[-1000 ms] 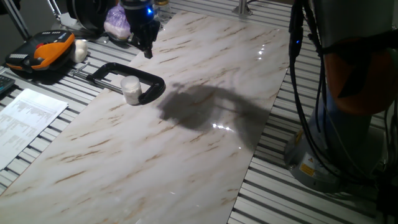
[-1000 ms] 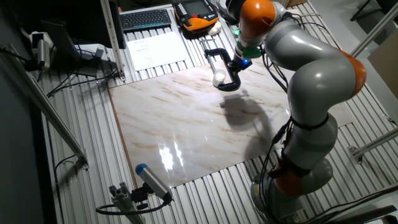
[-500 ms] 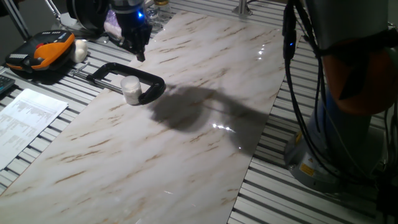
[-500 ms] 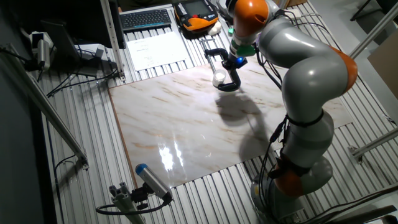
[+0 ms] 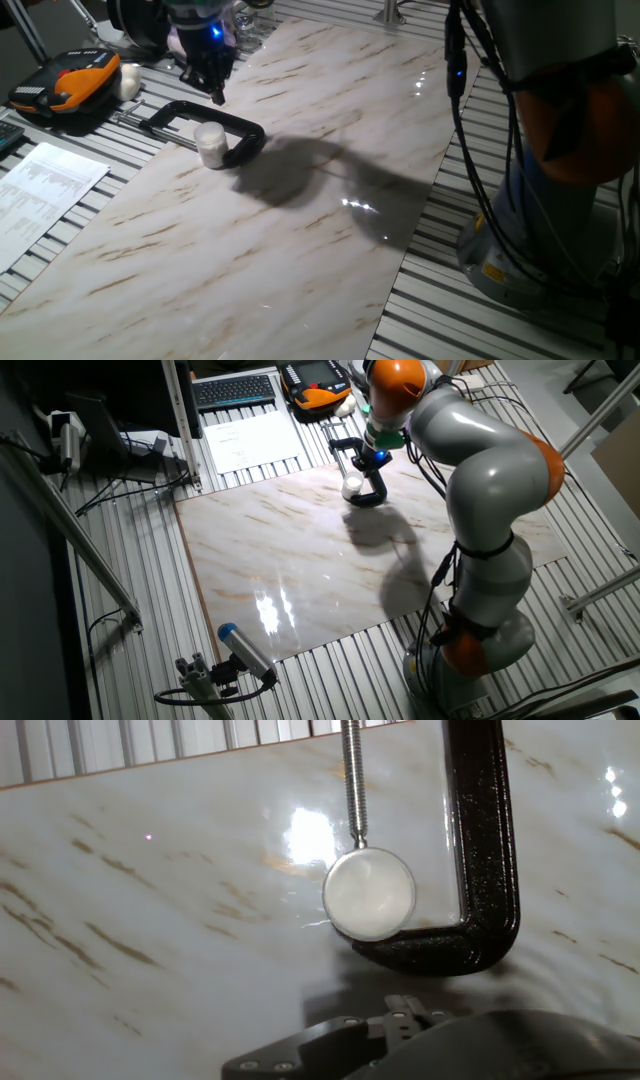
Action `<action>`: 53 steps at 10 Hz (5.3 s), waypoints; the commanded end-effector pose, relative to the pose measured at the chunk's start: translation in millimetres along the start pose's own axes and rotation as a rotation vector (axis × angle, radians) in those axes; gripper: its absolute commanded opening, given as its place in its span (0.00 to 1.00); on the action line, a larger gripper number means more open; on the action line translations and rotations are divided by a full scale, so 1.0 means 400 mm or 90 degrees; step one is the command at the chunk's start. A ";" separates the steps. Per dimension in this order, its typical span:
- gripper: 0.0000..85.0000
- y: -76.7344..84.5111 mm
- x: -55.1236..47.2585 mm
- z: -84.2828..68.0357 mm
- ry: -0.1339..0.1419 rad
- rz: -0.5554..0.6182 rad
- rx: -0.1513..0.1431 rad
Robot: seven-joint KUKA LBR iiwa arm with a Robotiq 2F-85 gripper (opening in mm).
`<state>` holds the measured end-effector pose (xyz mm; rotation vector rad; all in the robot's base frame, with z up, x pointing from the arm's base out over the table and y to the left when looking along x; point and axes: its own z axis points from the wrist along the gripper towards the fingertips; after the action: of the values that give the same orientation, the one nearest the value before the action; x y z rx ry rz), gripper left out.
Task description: Unscrew the lid from the jar
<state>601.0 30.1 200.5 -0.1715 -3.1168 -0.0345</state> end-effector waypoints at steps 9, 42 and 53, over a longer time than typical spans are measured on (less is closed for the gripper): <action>0.00 0.011 -0.040 0.006 -0.004 -0.005 0.024; 0.00 0.017 -0.057 0.026 -0.039 -0.026 0.016; 0.00 0.023 -0.150 0.104 -0.046 -0.036 0.024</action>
<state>661.1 33.6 157.4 -0.0858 -3.1915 0.0315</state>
